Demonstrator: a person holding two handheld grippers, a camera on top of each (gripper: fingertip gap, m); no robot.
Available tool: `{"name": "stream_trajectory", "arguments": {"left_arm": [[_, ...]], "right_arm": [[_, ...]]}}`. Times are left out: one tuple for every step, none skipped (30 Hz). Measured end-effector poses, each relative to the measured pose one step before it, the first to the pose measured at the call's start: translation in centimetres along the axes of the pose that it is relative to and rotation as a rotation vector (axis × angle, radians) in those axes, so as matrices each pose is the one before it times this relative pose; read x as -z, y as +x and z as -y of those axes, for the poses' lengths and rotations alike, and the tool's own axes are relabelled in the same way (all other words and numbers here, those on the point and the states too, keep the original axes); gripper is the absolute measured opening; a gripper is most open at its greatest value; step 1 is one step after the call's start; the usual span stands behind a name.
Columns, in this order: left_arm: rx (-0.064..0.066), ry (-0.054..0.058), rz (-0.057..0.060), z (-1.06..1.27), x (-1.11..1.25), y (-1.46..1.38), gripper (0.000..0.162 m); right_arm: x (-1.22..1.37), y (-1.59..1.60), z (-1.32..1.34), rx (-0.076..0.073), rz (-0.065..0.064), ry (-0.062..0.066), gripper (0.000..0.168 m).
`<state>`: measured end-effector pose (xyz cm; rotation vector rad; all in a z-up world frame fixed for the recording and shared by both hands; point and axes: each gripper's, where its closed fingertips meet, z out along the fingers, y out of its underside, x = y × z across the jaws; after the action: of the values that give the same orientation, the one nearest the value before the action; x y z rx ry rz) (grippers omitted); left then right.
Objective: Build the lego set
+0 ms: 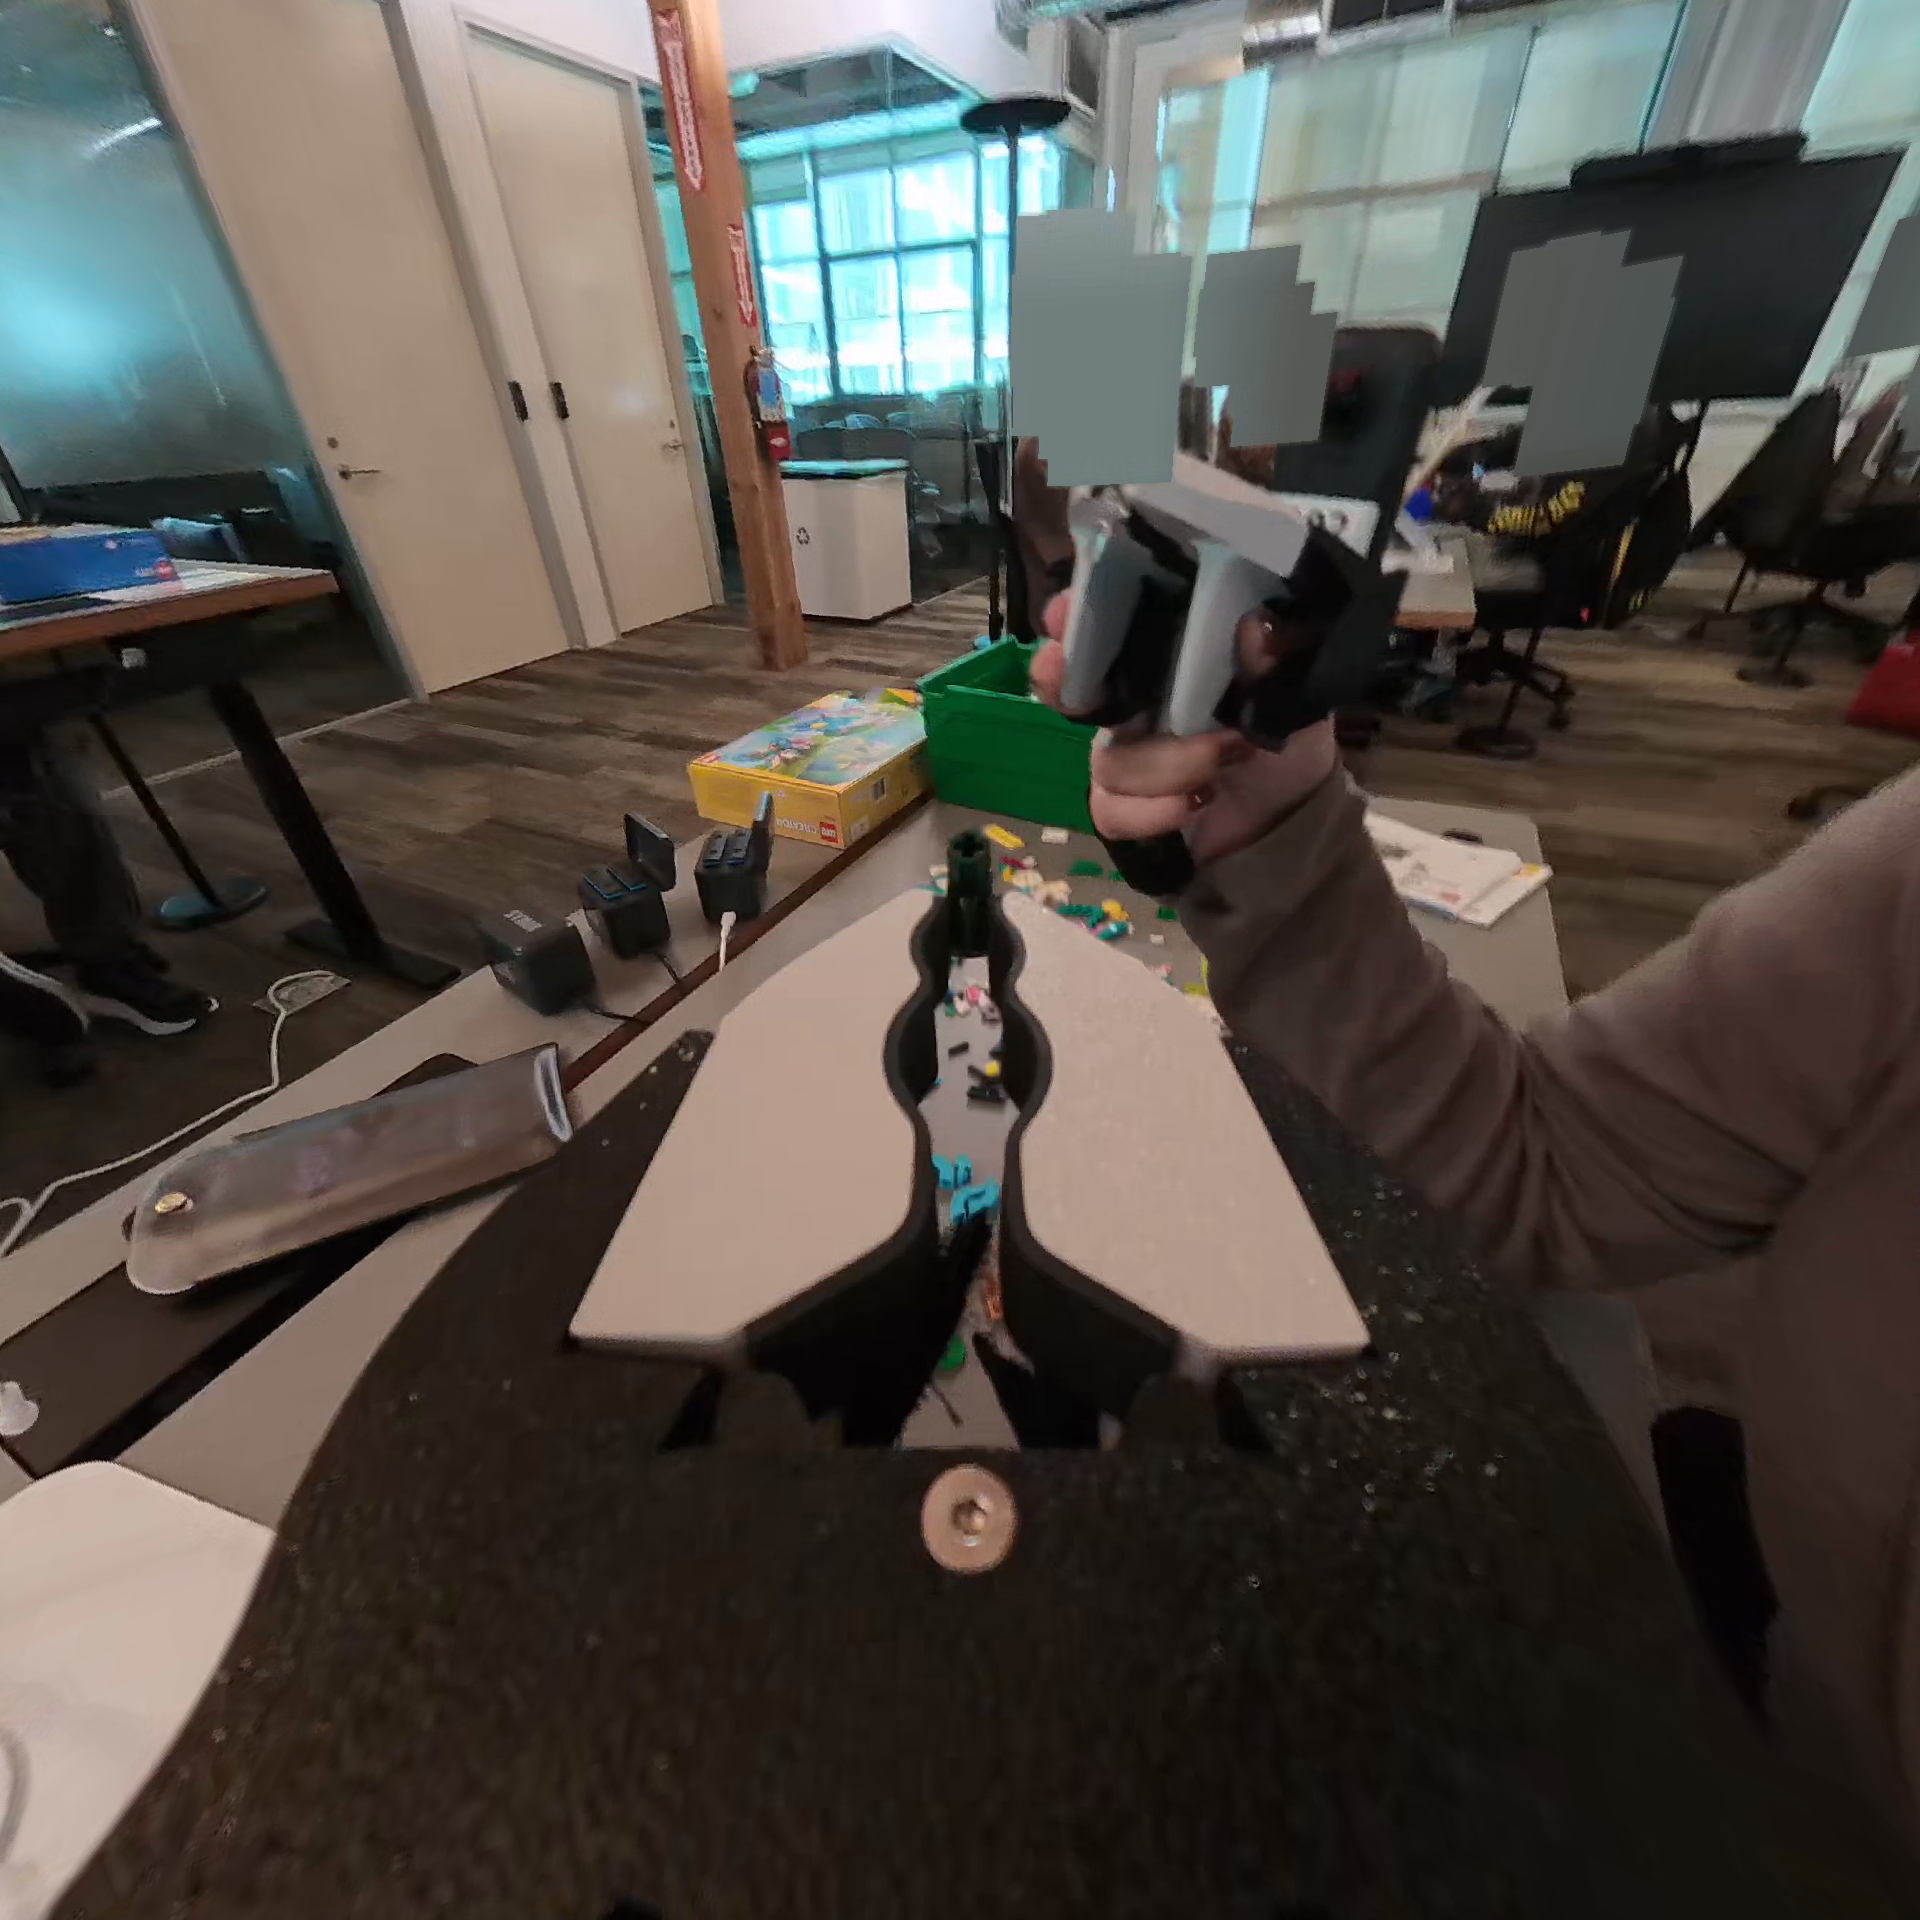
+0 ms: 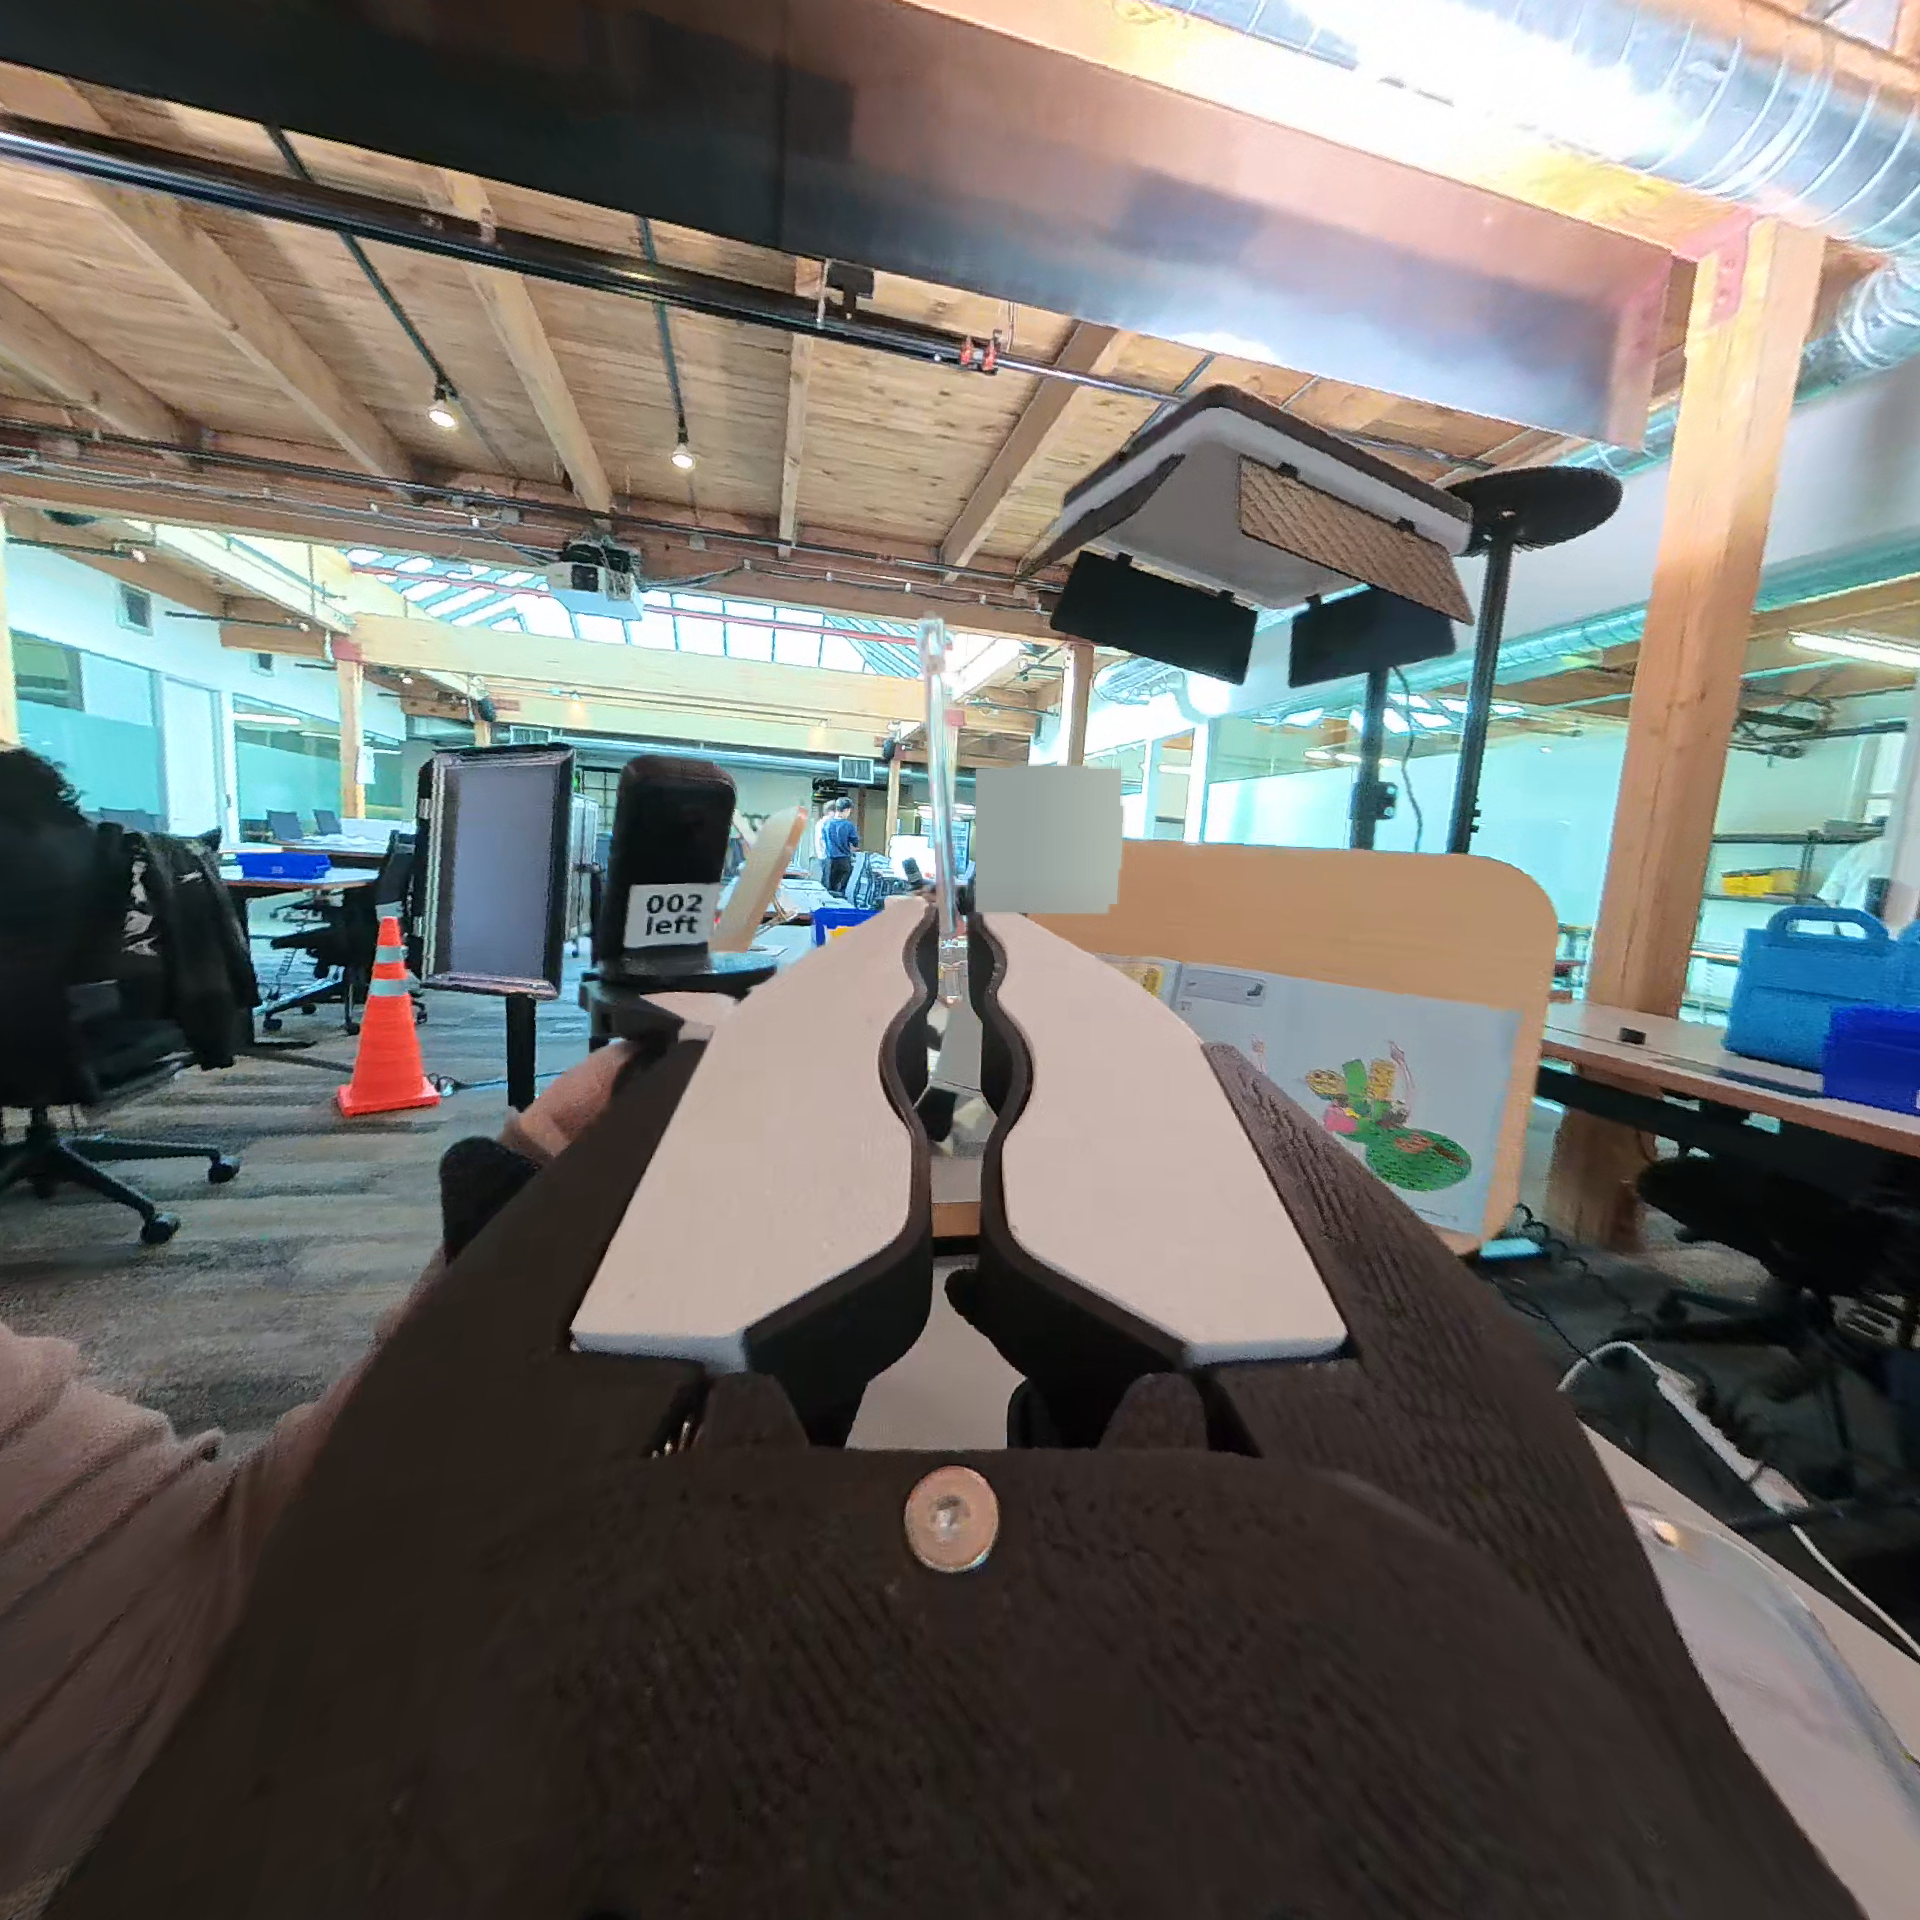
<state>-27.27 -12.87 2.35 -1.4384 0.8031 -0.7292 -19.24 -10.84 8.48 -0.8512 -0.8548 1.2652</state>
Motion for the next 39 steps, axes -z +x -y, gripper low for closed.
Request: {"name": "stream_trajectory", "arguments": {"left_arm": [[-0.0320,-0.0266,-0.0373,-0.349,-0.062,0.794,0.007],[-0.0303,-0.0195,-0.0649,-0.383,-0.195,1.054,0.007],[-0.0024,-0.0093,-0.0538,-0.223,-0.259,0.699,0.007],[0.0140,-0.0020,-0.0237,-0.105,-0.230,0.131,0.007],[0.0058,-0.0012,-0.0046,-0.099,-0.159,-0.161,0.007],[0.0016,0.0000,0.0051,-0.061,-0.133,-0.268,0.007],[0.0045,-0.0005,0.0044,-0.028,-0.126,-0.241,0.007],[-0.0009,-0.0008,-0.0058,-0.017,-0.122,-0.071,0.007],[-0.0102,0.0009,-0.0124,-0.030,-0.112,0.059,0.007],[-0.0187,0.0073,-0.0123,0.029,-0.086,0.045,0.007],[-0.0251,0.0147,-0.0128,0.052,-0.091,0.014,0.007],[-0.0099,0.0131,-0.0058,-0.070,-0.110,-0.161,0.007],[0.0160,0.0039,-0.0008,-0.191,-0.110,-0.337,0.007],[0.0256,0.0007,-0.0055,-0.194,-0.086,-0.310,0.007],[0.0200,0.0058,-0.0059,-0.110,-0.062,-0.254,0.007],[0.0148,0.0100,0.0004,0.016,-0.047,-0.278,0.007],[0.0129,0.0082,0.0024,0.031,-0.016,-0.219,0.007],[0.0080,0.0040,0.0006,0.006,-0.007,-0.118,0.007],[0.0031,0.0028,0.0006,0.014,0.005,-0.060,0.007],[0.0029,0.0017,0.0011,0.010,0.014,-0.035,0.007],[0.0029,0.0048,0.0044,0.079,0.051,-0.068,0.007],[0.0013,0.0125,0.0051,0.189,0.064,-0.083,0.007],[0.0011,0.0166,0.0017,0.253,0.062,-0.083,0.007],[0.0041,0.0153,0.0016,0.227,0.039,-0.113,0.006],[0.0056,0.0105,0.0017,0.126,0.013,-0.144,0.006],[0.0049,0.0060,0.0006,0.048,-0.012,-0.145,0.006],[0.0051,0.0032,-0.0006,-0.009,-0.032,-0.124,0.006],[0.0066,0.0028,-0.0031,-0.014,-0.070,-0.075,0.006],[0.0076,0.0039,-0.0062,0.020,-0.110,-0.027,0.007],[0.0070,0.0063,-0.0073,0.081,-0.160,0.007,0.007],[0.0052,0.0081,-0.0064,0.121,-0.226,0.012,0.007],[0.0034,0.0056,-0.0049,0.083,-0.251,0.005,0.007],[0.0007,0.0007,-0.0021,0.004,-0.256,-0.017,0.006],[-0.0010,-0.0053,0.0000,-0.095,-0.221,-0.022,0.007],[-0.0013,-0.0082,0.0030,-0.159,-0.176,-0.061,0.007],[-0.0005,-0.0079,0.0038,-0.142,-0.128,-0.073,0.007],[-0.0002,-0.0086,0.0073,-0.156,-0.060,-0.117,0.007],[-0.0044,-0.0148,0.0148,-0.213,0.062,-0.207,0.007],[-0.0082,-0.0146,0.0241,-0.187,0.204,-0.322,0.007]], "right_arm": [[-0.242,-0.341,-0.019,0.0053,0.0056,-0.0041,0.003],[-0.252,-0.394,-0.068,0.0025,0.0096,-0.0062,0.002],[-0.264,-0.432,-0.157,-0.0008,0.0136,-0.0114,0.003],[-0.261,-0.288,-0.170,-0.0003,0.0055,-0.0131,0.003],[-0.230,-0.085,-0.112,0.0050,-0.0063,-0.0072,0.003],[-0.181,-0.015,-0.106,0.0063,-0.0080,-0.0061,0.003],[-0.189,-0.005,-0.126,0.0017,-0.0046,-0.0066,0.003],[-0.173,-0.085,-0.175,-0.0006,0.0053,-0.0078,0.003],[-0.178,-0.159,-0.241,-0.0025,0.0127,-0.0096,0.003],[-0.188,-0.067,-0.275,-0.0039,0.0095,-0.0106,0.002],[-0.189,0.042,-0.284,0.0000,0.0032,-0.0087,0.003],[-0.159,0.136,-0.287,0.0050,-0.0021,-0.0072,0.002],[-0.153,0.210,-0.293,0.0051,-0.0049,-0.0062,0.003],[-0.146,0.223,-0.289,-0.0001,-0.0057,-0.0072,0.002],[-0.124,0.224,-0.256,-0.0053,-0.0053,-0.0061,0.003],[-0.102,0.129,-0.188,-0.0065,-0.0014,-0.0027,0.002],[-0.091,0.077,-0.106,-0.0056,-0.0002,0.0000,0.002],[-0.063,0.043,-0.055,-0.0026,-0.0017,0.0015,0.002],[-0.043,0.009,-0.046,0.0007,-0.0015,-0.0014,0.002],[-0.005,-0.028,-0.034,0.0045,-0.0009,-0.0032,0.002],[0.026,-0.040,0.005,0.0079,-0.0015,-0.0023,0.003],[0.067,-0.021,0.061,0.0082,-0.0023,-0.0010,0.003],[0.092,-0.007,0.108,0.0061,-0.0019,0.0024,0.003],[0.104,0.027,0.130,0.0027,-0.0016,0.0046,0.003],[0.112,0.072,0.118,-0.0003,-0.0030,0.0054,0.002],[0.105,0.094,0.097,-0.0017,-0.0025,0.0050,0.002],[0.093,0.100,0.065,-0.0034,-0.0010,0.0042,0.003],[0.083,0.085,0.054,-0.0064,0.0015,0.0039,0.003],[0.050,0.034,0.048,-0.0086,0.0046,0.0049,0.002],[0.022,0.010,0.037,-0.0102,0.0060,0.0055,0.002],[0.003,0.008,0.020,-0.0098,0.0055,0.0040,0.002],[-0.026,-0.008,-0.022,-0.0072,0.0048,0.0018,0.002],[-0.028,-0.002,-0.027,-0.0041,0.0030,0.0006,0.002],[-0.039,0.007,-0.038,-0.0011,0.0001,-0.0007,0.002],[-0.034,0.010,-0.035,0.0018,-0.0015,-0.0022,0.002],[-0.017,-0.040,-0.013,0.0044,-0.0007,-0.0021,0.002],[-0.012,-0.063,0.004,0.0052,0.0001,-0.0013,0.002],[0.030,-0.065,0.034,0.0057,0.0000,-0.0012,0.002],[0.057,-0.095,0.075,0.0062,0.0022,-0.0006,0.002]]}}
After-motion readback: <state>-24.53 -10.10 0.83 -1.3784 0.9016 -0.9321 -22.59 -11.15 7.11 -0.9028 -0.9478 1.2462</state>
